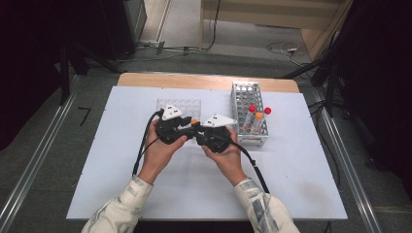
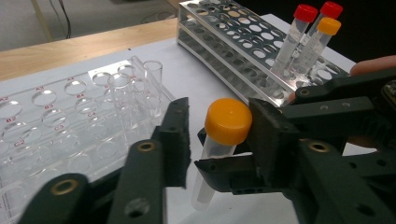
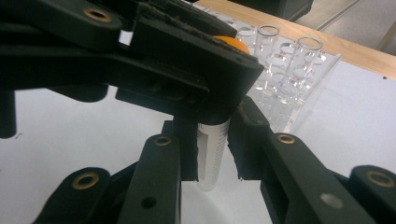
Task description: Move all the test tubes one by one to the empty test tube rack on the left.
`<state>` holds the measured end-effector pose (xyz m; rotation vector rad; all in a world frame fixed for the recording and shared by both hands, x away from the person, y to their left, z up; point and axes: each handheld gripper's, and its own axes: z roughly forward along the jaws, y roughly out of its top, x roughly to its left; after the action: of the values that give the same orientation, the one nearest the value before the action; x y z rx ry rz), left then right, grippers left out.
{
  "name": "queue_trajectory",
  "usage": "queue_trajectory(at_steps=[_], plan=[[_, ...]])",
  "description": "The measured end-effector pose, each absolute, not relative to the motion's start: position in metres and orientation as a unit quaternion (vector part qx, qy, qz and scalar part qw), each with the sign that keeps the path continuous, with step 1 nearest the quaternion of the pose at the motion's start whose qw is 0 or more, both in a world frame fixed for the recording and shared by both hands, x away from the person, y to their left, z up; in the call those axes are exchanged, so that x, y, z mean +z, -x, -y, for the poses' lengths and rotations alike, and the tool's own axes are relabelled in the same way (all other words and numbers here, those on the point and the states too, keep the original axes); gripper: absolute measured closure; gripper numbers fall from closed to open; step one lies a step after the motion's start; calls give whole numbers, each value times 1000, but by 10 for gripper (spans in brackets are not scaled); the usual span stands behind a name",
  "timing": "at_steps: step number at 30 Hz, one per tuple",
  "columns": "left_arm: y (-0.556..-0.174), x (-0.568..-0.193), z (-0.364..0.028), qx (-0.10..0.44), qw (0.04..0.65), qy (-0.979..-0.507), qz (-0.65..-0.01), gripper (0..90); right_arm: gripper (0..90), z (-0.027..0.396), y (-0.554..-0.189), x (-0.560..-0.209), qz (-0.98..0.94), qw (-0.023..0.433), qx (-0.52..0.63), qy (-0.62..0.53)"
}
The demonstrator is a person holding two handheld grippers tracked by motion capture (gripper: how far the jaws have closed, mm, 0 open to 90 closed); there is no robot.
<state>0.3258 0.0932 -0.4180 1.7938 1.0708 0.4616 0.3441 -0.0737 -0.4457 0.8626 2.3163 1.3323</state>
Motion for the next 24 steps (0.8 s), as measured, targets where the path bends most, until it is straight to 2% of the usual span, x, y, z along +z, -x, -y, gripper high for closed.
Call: queue_trajectory(at_steps=[2,6,7,10,13,19,24], plan=[[-326,-418,-92,191,481,-735,-439,701,712,74,-345,-446,-813,167,466,-305],[-325,-417,-88,203,474,-739,-434,708,688,75,-345,-445,-812,168,468,-307],[-325,-416,-88,204,473,-739,-434,708,649,75,-345,-445,-811,167,470,-305],[-326,-414,-88,205,474,-737,-436,709,460,77,-347,-445,-810,147,474,-314],[-328,-410,-91,209,476,-734,-437,709,362,82,-348,-446,-810,137,470,-322],[-333,-398,-100,220,479,-722,-447,709,322,97,-344,-444,-808,134,473,-324],[-340,-389,-109,232,478,-714,-456,709,322,111,-337,-441,-807,138,475,-324]])
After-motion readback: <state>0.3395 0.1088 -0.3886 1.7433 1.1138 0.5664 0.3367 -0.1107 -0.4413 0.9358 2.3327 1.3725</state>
